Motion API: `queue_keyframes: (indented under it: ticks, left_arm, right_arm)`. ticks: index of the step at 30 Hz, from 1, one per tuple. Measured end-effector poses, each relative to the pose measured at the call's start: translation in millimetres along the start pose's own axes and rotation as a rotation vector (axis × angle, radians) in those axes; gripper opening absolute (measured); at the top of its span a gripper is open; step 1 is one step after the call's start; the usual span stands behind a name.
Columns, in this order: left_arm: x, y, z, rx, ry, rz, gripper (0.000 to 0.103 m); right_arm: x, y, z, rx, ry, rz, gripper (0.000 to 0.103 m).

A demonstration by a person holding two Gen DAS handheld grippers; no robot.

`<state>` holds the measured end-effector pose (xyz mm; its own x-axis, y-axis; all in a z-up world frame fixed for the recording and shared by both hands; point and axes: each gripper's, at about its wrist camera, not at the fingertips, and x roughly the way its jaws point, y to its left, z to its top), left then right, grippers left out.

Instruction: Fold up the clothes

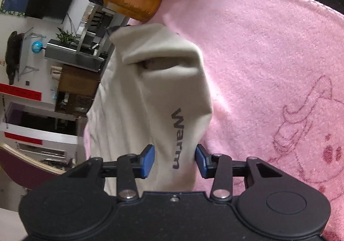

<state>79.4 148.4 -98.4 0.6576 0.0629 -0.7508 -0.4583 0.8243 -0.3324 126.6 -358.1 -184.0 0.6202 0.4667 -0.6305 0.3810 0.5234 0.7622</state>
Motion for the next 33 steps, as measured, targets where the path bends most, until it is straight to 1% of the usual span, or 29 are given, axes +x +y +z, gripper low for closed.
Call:
queue_keyframes:
  ticks: [4, 7, 8, 12, 15, 16, 18, 20, 21, 24, 25, 27, 28, 29, 31, 32, 33]
  left_arm:
    - [11, 10, 2, -0.101, 0.043, -0.006, 0.042]
    - [15, 14, 6, -0.132, 0.036, 0.004, 0.042]
    - [17, 14, 8, -0.136, 0.030, -0.002, 0.044]
    - [34, 9, 14, -0.113, 0.042, -0.060, 0.043]
    - [38, 5, 20, -0.070, -0.012, -0.068, 0.041]
    - [40, 6, 20, -0.071, -0.009, -0.086, 0.039]
    - [43, 7, 17, -0.078, 0.010, -0.115, 0.028]
    - [38, 8, 15, -0.089, 0.001, -0.131, 0.002]
    - [34, 9, 14, -0.099, -0.010, -0.142, 0.000]
    - [15, 10, 16, -0.119, -0.077, -0.190, 0.000]
    - [12, 11, 17, -0.119, -0.090, -0.191, 0.000]
    - [14, 10, 17, -0.116, -0.076, -0.150, 0.007]
    - [16, 10, 17, -0.117, -0.063, -0.134, 0.022]
    - [20, 11, 15, -0.125, -0.032, -0.133, 0.032]
    - [28, 12, 10, -0.139, 0.028, -0.132, 0.032]
    - [30, 10, 8, -0.133, 0.045, -0.137, 0.034]
    - [30, 7, 5, -0.115, 0.045, -0.133, 0.035]
  right_arm:
    - [-2, -10, 2, 0.081, -0.016, 0.020, 0.040]
    - [-1, -12, 3, 0.096, -0.019, 0.023, 0.040]
    - [-1, -12, 3, 0.097, -0.019, 0.023, 0.040]
    - [-1, -12, 3, 0.091, -0.018, 0.023, 0.040]
    - [-2, -13, 3, 0.085, -0.017, 0.026, 0.040]
    - [-2, -13, 4, 0.086, -0.017, 0.029, 0.040]
    - [-3, -16, 4, 0.093, -0.016, 0.038, 0.040]
    - [-4, -18, 5, 0.102, -0.019, 0.048, 0.040]
    - [-4, -19, 4, 0.102, -0.020, 0.052, 0.040]
    - [-4, -19, 4, 0.089, -0.011, 0.060, 0.040]
    - [-5, -20, 3, 0.087, -0.010, 0.064, 0.040]
    - [-6, -21, 4, 0.096, -0.015, 0.072, 0.040]
    - [-6, -21, 4, 0.102, -0.017, 0.073, 0.040]
    - [-6, -22, 4, 0.108, -0.019, 0.074, 0.040]
    - [-5, -23, 4, 0.115, -0.022, 0.074, 0.040]
    - [-5, -22, 3, 0.110, -0.024, 0.073, 0.040]
    - [-5, -21, 3, 0.103, -0.025, 0.073, 0.040]
